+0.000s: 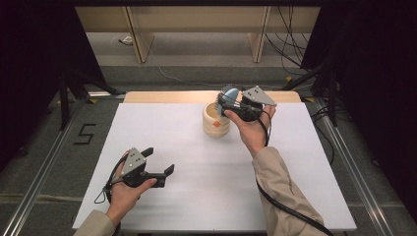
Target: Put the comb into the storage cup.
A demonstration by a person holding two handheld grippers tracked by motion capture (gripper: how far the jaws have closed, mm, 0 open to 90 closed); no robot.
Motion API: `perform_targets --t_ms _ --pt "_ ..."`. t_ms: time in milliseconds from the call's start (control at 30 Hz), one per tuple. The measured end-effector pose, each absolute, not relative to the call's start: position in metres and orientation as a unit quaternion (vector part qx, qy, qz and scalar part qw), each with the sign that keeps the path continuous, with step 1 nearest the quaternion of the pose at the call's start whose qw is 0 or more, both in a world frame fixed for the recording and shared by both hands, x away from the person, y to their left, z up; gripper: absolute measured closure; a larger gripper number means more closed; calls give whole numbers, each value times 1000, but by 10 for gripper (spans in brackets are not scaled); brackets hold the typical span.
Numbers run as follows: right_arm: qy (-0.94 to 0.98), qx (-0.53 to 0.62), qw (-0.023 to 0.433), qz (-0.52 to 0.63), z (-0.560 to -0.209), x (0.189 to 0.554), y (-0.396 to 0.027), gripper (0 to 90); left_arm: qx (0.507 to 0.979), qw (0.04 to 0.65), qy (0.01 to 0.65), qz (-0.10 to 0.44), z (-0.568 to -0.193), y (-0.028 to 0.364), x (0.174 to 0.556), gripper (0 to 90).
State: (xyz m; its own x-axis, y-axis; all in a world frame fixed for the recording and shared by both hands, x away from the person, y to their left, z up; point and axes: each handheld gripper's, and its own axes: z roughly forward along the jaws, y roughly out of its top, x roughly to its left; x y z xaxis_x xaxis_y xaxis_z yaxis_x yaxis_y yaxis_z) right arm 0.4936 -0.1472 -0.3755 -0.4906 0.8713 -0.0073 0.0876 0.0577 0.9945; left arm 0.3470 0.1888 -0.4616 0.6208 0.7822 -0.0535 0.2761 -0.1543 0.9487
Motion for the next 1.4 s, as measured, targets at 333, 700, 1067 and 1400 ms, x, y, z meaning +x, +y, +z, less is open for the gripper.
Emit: perform_targets --t_ms 333,700,1067,1400 --pt "655 373 329 570 -381 484 -156 101 722 537 368 235 -462 188 347 27" --pt "664 367 324 565 -384 475 -161 103 722 537 368 235 -462 188 347 26" --pt "672 366 314 562 -388 466 -170 103 722 536 368 236 -462 188 348 26" --pt "686 359 307 554 -393 456 -176 103 721 536 369 237 -462 189 348 27"
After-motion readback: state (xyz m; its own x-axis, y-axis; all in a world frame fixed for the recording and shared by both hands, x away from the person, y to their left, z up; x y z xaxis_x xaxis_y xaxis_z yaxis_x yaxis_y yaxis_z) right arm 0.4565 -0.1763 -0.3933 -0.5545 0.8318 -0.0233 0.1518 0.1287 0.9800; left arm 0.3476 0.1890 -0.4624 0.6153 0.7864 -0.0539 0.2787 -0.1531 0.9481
